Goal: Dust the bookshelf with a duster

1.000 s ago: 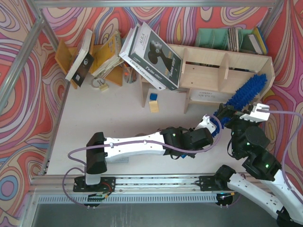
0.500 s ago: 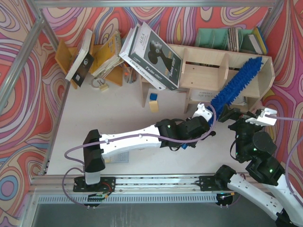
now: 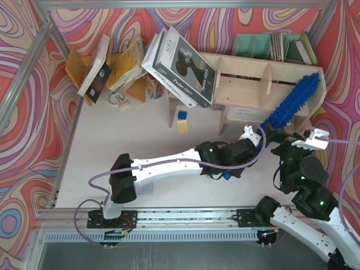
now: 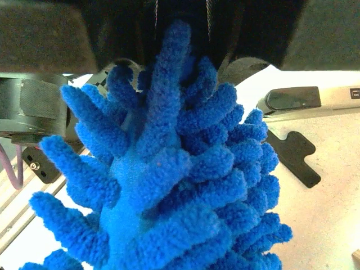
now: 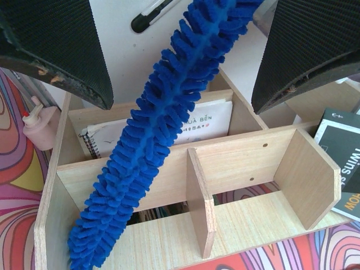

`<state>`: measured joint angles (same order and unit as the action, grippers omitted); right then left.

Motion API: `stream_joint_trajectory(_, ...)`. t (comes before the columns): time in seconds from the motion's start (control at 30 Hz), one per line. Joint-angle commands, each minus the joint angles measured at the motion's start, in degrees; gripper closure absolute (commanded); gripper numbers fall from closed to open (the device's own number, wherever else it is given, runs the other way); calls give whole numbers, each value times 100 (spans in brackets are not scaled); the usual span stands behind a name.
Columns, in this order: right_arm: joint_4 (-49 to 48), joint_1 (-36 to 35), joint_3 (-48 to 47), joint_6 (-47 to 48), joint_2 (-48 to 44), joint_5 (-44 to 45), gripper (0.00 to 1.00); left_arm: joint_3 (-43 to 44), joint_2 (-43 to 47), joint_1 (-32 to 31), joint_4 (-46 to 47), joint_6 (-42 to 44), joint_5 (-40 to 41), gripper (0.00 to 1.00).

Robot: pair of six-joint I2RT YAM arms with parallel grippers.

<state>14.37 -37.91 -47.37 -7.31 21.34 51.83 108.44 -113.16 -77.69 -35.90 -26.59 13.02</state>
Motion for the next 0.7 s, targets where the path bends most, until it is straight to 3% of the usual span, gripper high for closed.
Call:
stream_joint_trajectory(0.0, -198, -26, 68, 55, -86, 61, 1, 233, -37, -21, 44, 31, -67, 100)
stream_joint_trajectory(0.33, -208, -21, 87, 57, -95, 42, 1, -388, 528, -20, 281, 21, 694, 100)
stream_joint_trajectory(0.67, -244, -23, 90, 75, -100, 26, 1, 463, -190, -25, -33, -92, 469, 100)
